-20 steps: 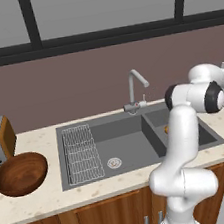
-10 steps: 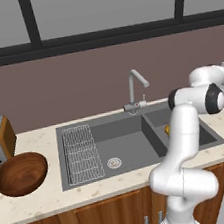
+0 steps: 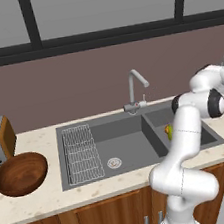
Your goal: There is a mixed pile of frozen fruits and vegetables on the counter. Locate all the frozen vegetables and place the items in a bowl on the counter. Take all the frozen fruits and defrost them in a running sink.
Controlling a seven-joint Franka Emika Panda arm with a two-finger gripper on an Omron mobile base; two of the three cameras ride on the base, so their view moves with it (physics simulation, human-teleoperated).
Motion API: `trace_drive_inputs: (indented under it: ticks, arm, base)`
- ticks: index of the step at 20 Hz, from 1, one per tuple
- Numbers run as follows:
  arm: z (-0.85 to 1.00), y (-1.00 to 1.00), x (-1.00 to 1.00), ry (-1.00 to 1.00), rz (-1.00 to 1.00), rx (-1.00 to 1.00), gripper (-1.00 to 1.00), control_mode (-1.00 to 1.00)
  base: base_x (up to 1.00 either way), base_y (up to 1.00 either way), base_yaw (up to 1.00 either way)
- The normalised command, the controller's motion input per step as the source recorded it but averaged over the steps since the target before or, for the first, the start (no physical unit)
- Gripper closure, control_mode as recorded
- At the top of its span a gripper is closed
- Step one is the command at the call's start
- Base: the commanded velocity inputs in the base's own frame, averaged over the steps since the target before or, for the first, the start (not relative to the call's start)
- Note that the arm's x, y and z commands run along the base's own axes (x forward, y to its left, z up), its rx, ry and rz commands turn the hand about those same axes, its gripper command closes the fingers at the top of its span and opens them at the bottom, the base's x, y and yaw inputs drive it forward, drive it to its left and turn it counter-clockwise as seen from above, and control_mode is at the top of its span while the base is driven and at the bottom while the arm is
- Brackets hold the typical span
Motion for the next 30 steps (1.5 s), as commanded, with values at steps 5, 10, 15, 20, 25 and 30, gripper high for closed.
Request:
trace_drive_inputs:
  ticks: [5,10,15,20,25,30]
  arm:
    - [-0.20,-0.27,0.18,0.00,0.00,0.00,-1.00,-1.00]
    - [-0.34,-0.10,0.11,0.03,0.01,0.01,-1.00,-1.00]
    - [-0.33,-0.09,0.14,0.03,0.01,0.01,-1.00,-1.00]
    - [-0.31,-0.13,0.11,0.02,0.02,0.01,1.00,-1.00]
    - [-0.12,0.04,0.04,0.00,0.01,0.00,1.00,-1.00]
    - [0.37,0.33,0.00,-0.13,0.00,-0.10,1.00,-1.00]
  base:
    - [0.00,0.00,0.00]
    - [0.00,0.00,0.00]
    - [0.00,0.00,0.00]
    - [0.00,0.00,0.00]
    - [0.00,0.00,0.00]
    - [0.00,0.00,0.00]
